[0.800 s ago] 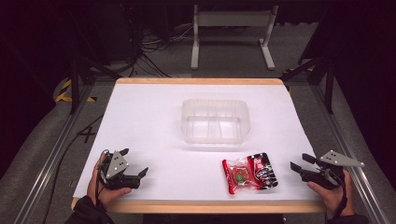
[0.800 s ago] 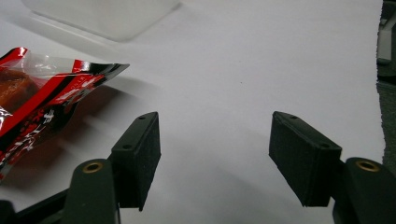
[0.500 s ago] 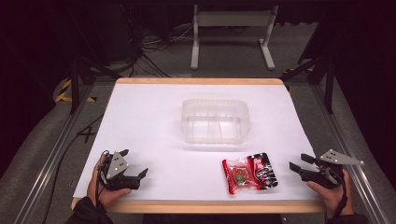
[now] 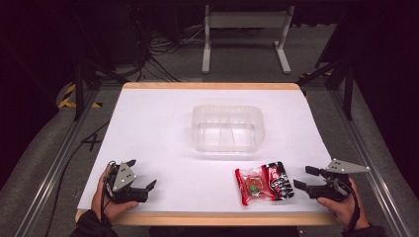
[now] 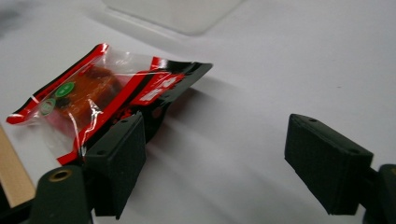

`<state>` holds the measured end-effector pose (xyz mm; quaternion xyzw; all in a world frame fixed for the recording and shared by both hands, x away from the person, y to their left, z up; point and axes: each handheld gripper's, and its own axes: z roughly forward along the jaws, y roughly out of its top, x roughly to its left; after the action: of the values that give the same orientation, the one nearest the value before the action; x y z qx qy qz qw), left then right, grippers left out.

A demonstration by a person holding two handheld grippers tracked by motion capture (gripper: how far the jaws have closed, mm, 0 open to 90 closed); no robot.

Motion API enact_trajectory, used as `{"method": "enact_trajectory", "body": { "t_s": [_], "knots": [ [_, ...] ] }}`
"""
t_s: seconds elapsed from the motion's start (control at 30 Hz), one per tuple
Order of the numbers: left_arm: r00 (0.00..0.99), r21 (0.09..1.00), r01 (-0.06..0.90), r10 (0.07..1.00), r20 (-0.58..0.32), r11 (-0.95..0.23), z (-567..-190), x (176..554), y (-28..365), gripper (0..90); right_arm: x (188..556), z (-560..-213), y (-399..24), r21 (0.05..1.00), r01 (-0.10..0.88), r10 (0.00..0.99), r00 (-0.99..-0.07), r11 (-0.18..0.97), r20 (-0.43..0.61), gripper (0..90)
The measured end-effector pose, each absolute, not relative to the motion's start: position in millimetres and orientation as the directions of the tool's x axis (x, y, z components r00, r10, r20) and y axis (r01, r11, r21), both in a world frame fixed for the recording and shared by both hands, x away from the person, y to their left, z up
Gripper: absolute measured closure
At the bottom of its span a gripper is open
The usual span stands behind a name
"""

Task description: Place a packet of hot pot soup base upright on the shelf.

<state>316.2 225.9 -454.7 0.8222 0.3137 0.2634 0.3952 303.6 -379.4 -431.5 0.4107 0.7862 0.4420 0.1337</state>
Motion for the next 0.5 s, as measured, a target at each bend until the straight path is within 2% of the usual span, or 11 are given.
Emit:
{"method": "enact_trajectory", "body": {
  "t_s": [0.27, 0.5],
  "knots": [
    [0.662, 0.814, 0.312, 0.727, 0.183, -0.489, -455, 316, 225, 5.4, 304, -435, -365, 0.777, 0.547, 0.718, -0.671, 0.313, 0.183, 12.8],
    [0.664, 0.810, 0.310, 0.723, 0.192, -0.499, -456, 316, 224, 5.5, 305, -440, -346, 0.739, 0.577, 0.652, -0.715, 0.347, 0.252, 9.9]
  ]
}}
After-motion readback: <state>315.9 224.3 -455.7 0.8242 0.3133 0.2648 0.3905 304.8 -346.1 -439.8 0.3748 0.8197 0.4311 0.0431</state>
